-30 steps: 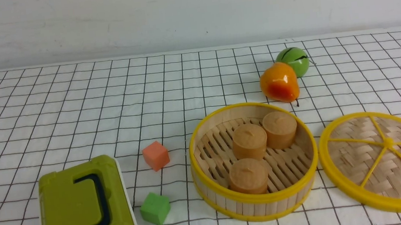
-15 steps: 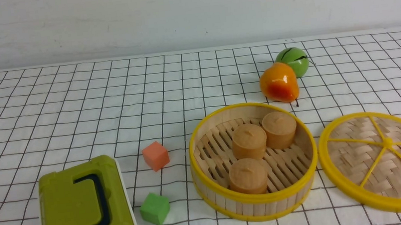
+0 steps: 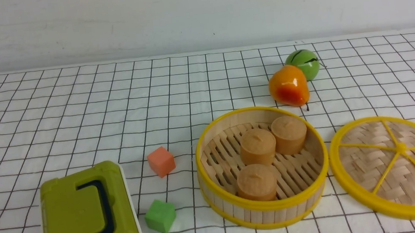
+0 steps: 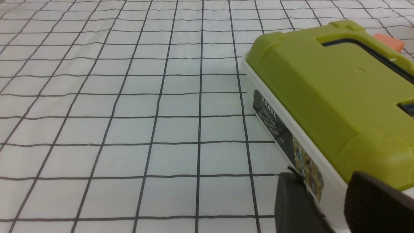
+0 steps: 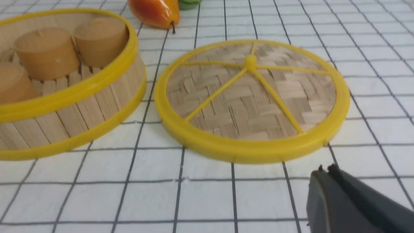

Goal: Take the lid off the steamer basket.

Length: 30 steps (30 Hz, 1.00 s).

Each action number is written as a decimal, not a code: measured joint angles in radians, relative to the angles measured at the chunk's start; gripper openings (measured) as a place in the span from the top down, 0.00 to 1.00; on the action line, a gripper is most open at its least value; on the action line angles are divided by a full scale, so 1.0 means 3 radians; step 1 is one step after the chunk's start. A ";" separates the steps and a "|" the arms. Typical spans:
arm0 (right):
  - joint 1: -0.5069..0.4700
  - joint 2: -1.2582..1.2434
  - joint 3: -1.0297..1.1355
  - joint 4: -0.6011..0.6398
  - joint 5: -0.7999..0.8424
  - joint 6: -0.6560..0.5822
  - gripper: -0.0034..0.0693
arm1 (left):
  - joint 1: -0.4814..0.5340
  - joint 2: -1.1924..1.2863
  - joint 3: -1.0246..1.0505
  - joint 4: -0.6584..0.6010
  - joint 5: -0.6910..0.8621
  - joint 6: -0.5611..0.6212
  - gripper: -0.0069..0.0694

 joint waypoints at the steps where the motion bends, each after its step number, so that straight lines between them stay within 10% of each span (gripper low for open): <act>1: 0.0000 0.0000 0.0035 -0.0028 -0.0022 0.0061 0.99 | 0.0000 0.0000 0.0000 0.0000 0.0000 0.0000 0.60; 30: -0.0006 -0.0004 0.0061 -0.0193 -0.0109 0.0249 0.98 | 0.0000 0.0000 0.0000 0.0000 0.0000 0.0000 0.60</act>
